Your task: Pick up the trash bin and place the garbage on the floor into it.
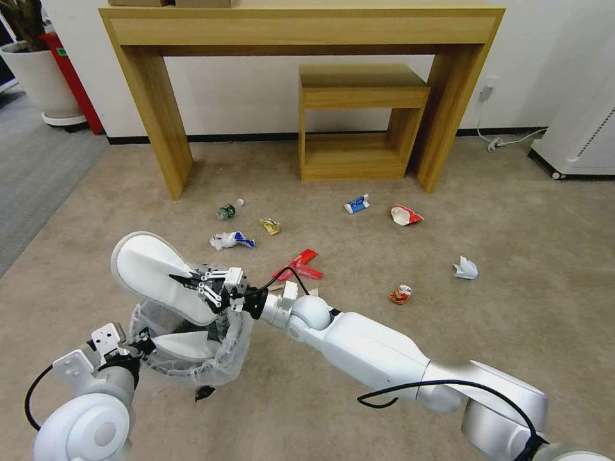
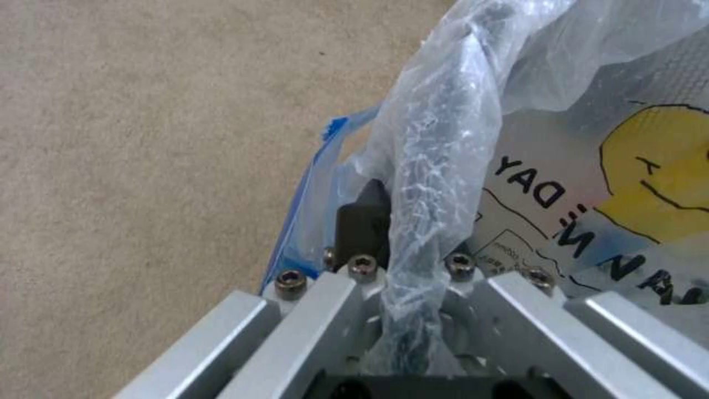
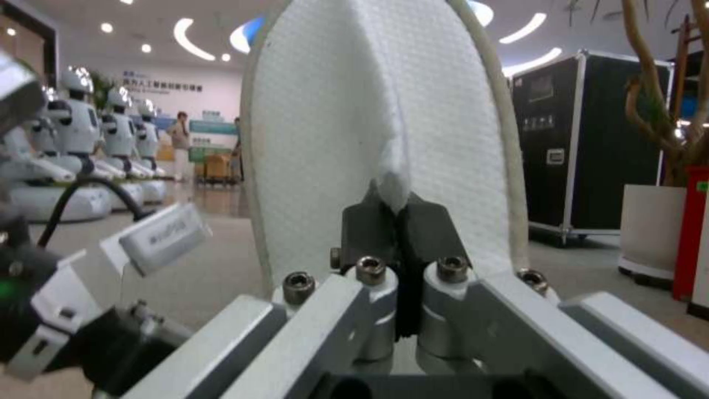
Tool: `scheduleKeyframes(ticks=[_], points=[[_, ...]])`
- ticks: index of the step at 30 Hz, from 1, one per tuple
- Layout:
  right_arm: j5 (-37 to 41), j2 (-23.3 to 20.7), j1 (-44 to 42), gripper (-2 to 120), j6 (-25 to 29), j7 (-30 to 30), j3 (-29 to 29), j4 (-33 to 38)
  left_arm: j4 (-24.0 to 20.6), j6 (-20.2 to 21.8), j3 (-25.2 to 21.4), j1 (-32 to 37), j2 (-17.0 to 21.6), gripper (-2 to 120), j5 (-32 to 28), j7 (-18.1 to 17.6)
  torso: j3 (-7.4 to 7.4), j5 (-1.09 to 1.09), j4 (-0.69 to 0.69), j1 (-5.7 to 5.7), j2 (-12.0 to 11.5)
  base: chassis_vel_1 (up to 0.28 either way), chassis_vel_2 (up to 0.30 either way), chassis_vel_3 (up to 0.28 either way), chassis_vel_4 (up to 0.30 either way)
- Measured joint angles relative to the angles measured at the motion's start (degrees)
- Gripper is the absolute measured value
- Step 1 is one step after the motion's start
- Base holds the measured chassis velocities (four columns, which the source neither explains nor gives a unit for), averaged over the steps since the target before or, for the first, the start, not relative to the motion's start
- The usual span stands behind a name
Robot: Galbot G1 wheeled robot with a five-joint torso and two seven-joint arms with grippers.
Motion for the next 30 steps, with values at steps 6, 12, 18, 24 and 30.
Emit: scheduleKeyframes(ticks=[6, 12, 18, 24, 30], points=[[-1.2, 0.8, -0.2, 0, 0.7, 0.8, -0.4, -1.1, 0.0, 0.0, 0.0, 0.0, 0.0, 0, 0.0, 0.0, 0.0, 0.0, 0.0, 0.0, 0.0, 0.0, 0.0, 0.0, 0.0], [-3.5, 2.0, -0.1, 0, 1.8, 0.9, -0.8, -3.3, -0.3, -0.2, -0.4, 0.4, 0.0, 0, -0.1, 0.0, 0.0, 0.0, 0.0, 0.0, 0.0, 0.0, 0.0, 0.0, 0.0], [-5.3, 3.1, -0.3, 0, 2.6, 1.6, -1.1, -4.7, -0.3, -0.4, -0.4, 0.4, -0.1, 0, 0.0, 0.1, 0.0, 0.0, 0.0, 0.0, 0.0, 0.0, 0.0, 0.0, 0.0], [-6.5, 3.2, -1.1, 3, 2.7, 2.0, -1.2, -4.9, -0.2, -0.4, -0.3, 0.3, -0.2, 0, 0.1, 0.1, 0.0, 0.0, 0.01, 0.0, 0.0, 0.0, 0.0, 0.0, 0.0], [-6.8, 2.5, -1.1, 22, 2.7, 2.0, -1.1, -4.6, 0.1, -0.4, -0.1, 0.0, -0.2, 0, 0.1, 0.1, 0.0, 0.0, 0.0, 0.0, 0.0, 0.0, 0.0, 0.0, 0.0]])
